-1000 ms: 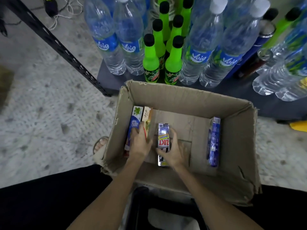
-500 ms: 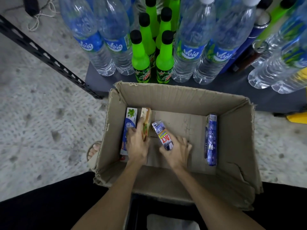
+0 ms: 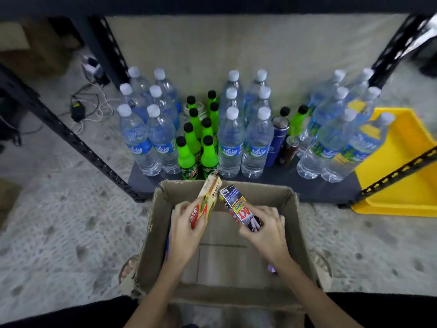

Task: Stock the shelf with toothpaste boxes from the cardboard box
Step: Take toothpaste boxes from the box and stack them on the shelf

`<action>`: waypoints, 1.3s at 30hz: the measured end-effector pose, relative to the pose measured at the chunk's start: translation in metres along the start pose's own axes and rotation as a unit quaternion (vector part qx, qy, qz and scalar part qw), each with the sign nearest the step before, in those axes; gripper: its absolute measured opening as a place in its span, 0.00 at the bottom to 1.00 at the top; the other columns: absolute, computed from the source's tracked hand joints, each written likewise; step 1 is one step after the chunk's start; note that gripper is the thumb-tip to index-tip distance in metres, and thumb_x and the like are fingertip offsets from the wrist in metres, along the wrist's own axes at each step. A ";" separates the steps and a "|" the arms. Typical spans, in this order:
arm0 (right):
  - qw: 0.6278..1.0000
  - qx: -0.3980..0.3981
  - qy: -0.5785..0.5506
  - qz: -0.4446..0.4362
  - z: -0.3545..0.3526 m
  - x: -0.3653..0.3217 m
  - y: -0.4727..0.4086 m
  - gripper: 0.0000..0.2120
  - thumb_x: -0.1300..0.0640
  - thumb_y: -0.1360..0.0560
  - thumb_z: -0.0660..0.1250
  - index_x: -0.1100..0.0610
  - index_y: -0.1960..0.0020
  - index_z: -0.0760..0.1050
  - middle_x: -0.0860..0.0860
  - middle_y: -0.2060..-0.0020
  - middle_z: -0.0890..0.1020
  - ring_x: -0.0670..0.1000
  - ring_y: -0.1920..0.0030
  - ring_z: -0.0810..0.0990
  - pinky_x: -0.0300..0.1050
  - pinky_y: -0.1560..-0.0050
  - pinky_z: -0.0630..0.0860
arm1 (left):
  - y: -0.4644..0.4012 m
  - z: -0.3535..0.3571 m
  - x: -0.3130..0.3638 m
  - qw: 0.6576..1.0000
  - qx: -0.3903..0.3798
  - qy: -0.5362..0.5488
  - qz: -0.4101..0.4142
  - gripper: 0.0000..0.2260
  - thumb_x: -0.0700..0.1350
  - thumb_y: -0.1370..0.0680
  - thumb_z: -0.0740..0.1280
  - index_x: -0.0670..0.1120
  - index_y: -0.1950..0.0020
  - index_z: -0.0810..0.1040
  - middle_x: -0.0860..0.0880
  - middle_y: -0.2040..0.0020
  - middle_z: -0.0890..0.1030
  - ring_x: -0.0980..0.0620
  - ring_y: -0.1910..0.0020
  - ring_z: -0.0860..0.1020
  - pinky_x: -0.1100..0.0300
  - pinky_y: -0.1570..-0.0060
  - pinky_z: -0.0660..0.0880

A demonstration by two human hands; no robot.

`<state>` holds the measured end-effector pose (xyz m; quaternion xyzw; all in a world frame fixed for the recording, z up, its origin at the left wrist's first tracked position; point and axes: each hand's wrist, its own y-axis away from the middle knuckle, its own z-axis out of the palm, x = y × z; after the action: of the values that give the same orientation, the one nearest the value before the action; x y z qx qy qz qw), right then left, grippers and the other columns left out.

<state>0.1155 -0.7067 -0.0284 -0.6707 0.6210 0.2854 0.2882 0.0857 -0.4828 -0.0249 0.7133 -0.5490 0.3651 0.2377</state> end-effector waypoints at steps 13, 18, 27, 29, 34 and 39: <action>0.973 0.089 -0.031 -0.212 -0.245 -0.115 -0.044 0.31 0.60 0.34 0.78 0.34 0.38 0.80 0.36 0.49 0.83 0.45 0.46 0.77 0.41 0.45 0.73 | -0.042 -0.147 0.197 0.976 0.020 0.012 0.215 0.16 0.48 0.20 0.69 0.59 0.33 0.80 0.61 0.37 0.76 0.56 0.36 0.76 0.59 0.41 0.73; 0.963 0.058 -0.004 -0.262 -0.339 -0.166 -0.053 0.33 0.60 0.33 0.81 0.33 0.36 0.79 0.38 0.48 0.83 0.48 0.46 0.76 0.41 0.47 0.72 | -0.065 -0.210 0.278 0.963 -0.021 0.033 0.267 0.16 0.45 0.19 0.68 0.61 0.35 0.81 0.59 0.38 0.80 0.56 0.40 0.79 0.62 0.41 0.73; 0.956 0.008 0.008 -0.294 -0.450 -0.213 -0.097 0.31 0.62 0.33 0.81 0.36 0.37 0.81 0.37 0.46 0.82 0.46 0.40 0.79 0.39 0.43 0.76 | -0.113 -0.265 0.386 0.951 -0.121 0.034 0.282 0.13 0.41 0.19 0.67 0.56 0.39 0.83 0.61 0.47 0.86 0.61 0.51 0.84 0.72 0.55 0.76; 0.960 -0.001 0.003 -0.281 -0.461 -0.217 -0.114 0.30 0.64 0.33 0.80 0.38 0.38 0.82 0.32 0.46 0.80 0.40 0.42 0.81 0.30 0.44 0.75 | -0.139 -0.266 0.401 0.951 -0.141 0.008 0.277 0.12 0.42 0.19 0.68 0.55 0.40 0.84 0.60 0.46 0.86 0.59 0.48 0.83 0.69 0.51 0.77; 0.963 -0.030 0.028 -0.267 -0.470 -0.217 -0.163 0.27 0.62 0.30 0.78 0.40 0.37 0.82 0.34 0.43 0.83 0.36 0.41 0.80 0.37 0.37 0.77 | -0.205 -0.250 0.424 0.953 -0.225 -0.031 0.199 0.10 0.48 0.19 0.68 0.59 0.42 0.85 0.57 0.46 0.86 0.57 0.47 0.84 0.60 0.49 0.78; 0.964 -0.049 0.097 -0.244 -0.477 -0.212 -0.209 0.27 0.53 0.30 0.76 0.28 0.38 0.78 0.33 0.39 0.80 0.38 0.34 0.75 0.48 0.27 0.70 | -0.247 -0.236 0.446 0.946 -0.246 -0.072 0.198 0.11 0.47 0.17 0.65 0.59 0.40 0.84 0.60 0.45 0.85 0.60 0.46 0.83 0.67 0.55 0.78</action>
<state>0.3222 -0.9054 0.4552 -0.8397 0.4489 0.1696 0.2543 0.3186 -0.5101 0.4852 0.5344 -0.7674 0.2061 0.2882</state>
